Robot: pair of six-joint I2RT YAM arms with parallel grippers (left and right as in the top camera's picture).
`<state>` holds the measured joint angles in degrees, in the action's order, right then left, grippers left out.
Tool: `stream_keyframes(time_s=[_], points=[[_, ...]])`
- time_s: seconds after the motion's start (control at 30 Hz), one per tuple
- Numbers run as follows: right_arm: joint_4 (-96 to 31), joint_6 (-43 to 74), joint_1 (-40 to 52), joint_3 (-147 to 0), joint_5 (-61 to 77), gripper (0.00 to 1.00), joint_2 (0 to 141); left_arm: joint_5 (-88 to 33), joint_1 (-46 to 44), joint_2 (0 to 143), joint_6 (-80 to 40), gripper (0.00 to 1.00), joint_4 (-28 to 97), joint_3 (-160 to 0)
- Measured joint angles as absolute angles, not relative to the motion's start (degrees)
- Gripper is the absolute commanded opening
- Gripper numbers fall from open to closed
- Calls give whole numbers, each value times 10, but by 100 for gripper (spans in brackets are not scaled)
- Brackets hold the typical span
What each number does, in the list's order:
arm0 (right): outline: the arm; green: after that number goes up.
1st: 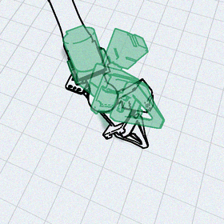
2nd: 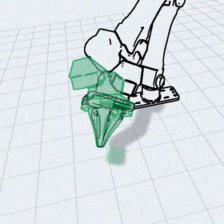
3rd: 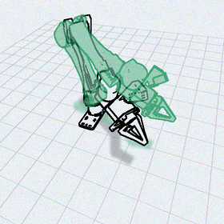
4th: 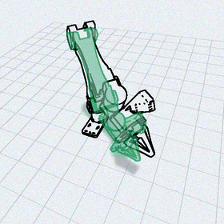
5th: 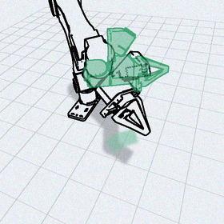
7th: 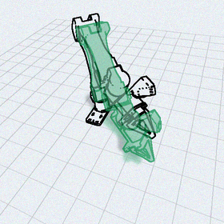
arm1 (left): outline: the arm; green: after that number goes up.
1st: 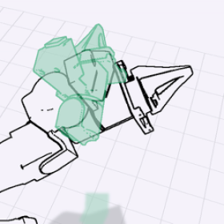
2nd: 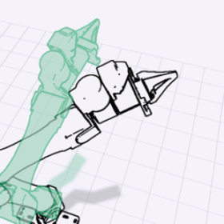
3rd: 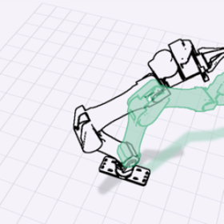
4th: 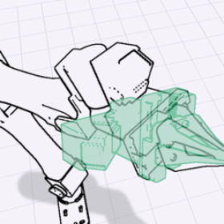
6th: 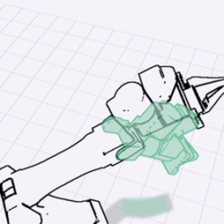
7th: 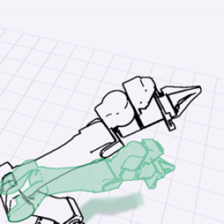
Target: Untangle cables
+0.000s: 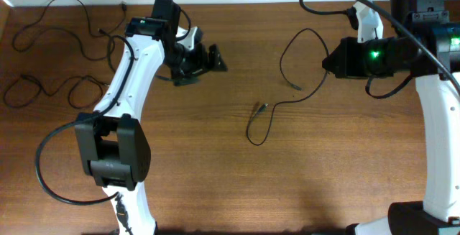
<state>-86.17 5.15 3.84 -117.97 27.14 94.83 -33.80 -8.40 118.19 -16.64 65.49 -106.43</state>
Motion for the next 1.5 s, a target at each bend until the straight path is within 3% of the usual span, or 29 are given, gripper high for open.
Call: stream_keyframes(time_s=[0.23,0.33,0.4,0.47,0.53,0.63,0.87,1.13,1.5], points=[[-861,51,74,-1180,271,4,949,-543,-91,1182,-300,100,569,-1064],[-861,51,104,-1180,271,4,955,-597,-90,1182,-402,89,547,-1063],[-857,51,119,-1180,271,4,962,-637,-90,1182,-470,74,523,-1063],[-855,51,126,-1180,271,4,968,-663,-90,1182,-523,75,495,-1063],[-854,51,135,-1180,271,4,974,-684,-90,1182,-563,82,467,-1062],[-847,51,157,-1180,271,4,978,-700,-91,1182,-610,82,457,-1062],[-804,51,217,-1180,269,4,979,-708,-111,1182,-677,79,456,-1062],[-796,51,233,-1180,249,4,979,-742,-135,1182,-729,58,455,-1062],[-797,51,233,-1180,200,4,995,-827,-135,1182,-738,52,434,-1062]])
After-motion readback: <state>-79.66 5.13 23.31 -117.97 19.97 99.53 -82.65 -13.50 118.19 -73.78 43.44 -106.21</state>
